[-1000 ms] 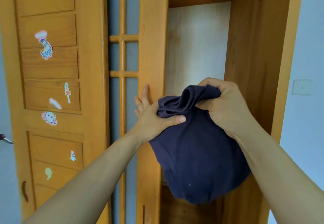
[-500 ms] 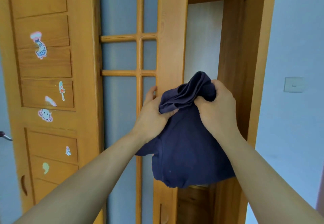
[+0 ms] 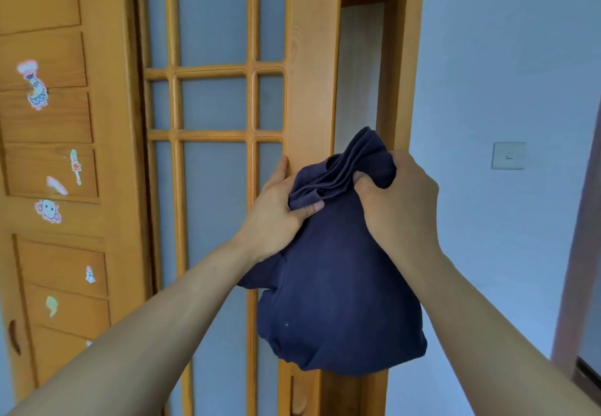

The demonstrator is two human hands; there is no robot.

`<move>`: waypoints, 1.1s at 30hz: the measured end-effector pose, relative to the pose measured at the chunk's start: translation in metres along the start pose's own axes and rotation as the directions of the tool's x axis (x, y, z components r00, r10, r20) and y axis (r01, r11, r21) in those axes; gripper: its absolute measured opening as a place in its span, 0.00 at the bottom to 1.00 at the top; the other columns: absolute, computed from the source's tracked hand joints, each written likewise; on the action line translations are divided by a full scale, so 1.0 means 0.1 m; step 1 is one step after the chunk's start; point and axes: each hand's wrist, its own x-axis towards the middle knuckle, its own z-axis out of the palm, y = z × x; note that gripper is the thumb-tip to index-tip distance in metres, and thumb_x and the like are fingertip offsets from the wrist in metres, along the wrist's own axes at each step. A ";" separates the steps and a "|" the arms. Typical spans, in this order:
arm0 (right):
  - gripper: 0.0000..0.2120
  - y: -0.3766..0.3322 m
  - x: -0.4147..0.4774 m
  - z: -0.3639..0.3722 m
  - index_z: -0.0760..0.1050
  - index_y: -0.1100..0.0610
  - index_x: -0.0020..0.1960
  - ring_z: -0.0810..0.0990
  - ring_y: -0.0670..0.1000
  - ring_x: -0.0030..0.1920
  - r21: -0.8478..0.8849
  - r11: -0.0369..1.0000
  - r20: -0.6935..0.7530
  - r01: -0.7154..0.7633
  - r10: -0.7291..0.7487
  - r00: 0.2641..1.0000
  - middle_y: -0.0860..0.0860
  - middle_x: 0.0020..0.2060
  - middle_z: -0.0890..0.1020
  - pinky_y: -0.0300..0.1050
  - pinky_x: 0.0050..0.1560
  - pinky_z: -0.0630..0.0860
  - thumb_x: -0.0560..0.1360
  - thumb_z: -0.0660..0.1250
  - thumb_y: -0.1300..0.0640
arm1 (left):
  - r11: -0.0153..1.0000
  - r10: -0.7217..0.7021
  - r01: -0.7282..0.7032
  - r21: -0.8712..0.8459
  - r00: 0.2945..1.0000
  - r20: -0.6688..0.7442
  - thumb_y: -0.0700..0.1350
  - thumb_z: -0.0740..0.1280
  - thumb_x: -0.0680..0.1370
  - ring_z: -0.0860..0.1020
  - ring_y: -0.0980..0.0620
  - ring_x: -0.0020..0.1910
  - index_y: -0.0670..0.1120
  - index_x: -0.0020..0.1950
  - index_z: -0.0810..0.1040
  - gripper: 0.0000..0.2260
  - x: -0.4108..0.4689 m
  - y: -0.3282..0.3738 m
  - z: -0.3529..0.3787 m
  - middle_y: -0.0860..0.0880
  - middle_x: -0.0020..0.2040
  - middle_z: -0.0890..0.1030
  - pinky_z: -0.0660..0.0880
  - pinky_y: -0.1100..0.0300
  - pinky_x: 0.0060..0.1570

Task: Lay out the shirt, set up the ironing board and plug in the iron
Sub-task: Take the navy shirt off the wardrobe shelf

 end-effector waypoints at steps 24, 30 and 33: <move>0.11 0.26 0.05 -0.34 0.72 0.57 0.56 0.78 0.52 0.48 -0.007 0.999 -0.024 -0.040 0.040 0.999 0.52 0.50 0.79 0.45 0.49 0.73 0.77 0.63 0.52 | 0.993 -0.017 0.007 0.122 0.997 0.075 0.44 0.64 0.78 0.52 0.54 0.76 0.51 0.72 0.63 0.23 0.04 0.35 0.30 0.49 0.77 0.55 0.51 0.67 0.66; 0.08 0.31 0.08 -0.40 0.71 0.57 0.55 0.75 0.51 0.47 0.020 0.999 -0.033 -0.036 0.037 0.999 0.52 0.50 0.77 0.43 0.46 0.68 0.79 0.60 0.54 | 0.981 0.047 -0.050 0.189 0.999 0.020 0.46 0.66 0.77 0.76 0.50 0.58 0.46 0.61 0.74 0.13 0.10 0.42 0.24 0.48 0.58 0.78 0.71 0.63 0.57; 0.08 0.33 0.12 -0.52 0.71 0.57 0.54 0.76 0.52 0.46 0.053 0.998 -0.063 -0.036 0.039 0.997 0.52 0.49 0.77 0.45 0.46 0.70 0.79 0.60 0.54 | 0.969 0.101 -0.088 0.230 0.994 -0.047 0.49 0.67 0.76 0.79 0.51 0.47 0.44 0.52 0.76 0.10 0.14 0.55 0.25 0.48 0.46 0.82 0.76 0.54 0.48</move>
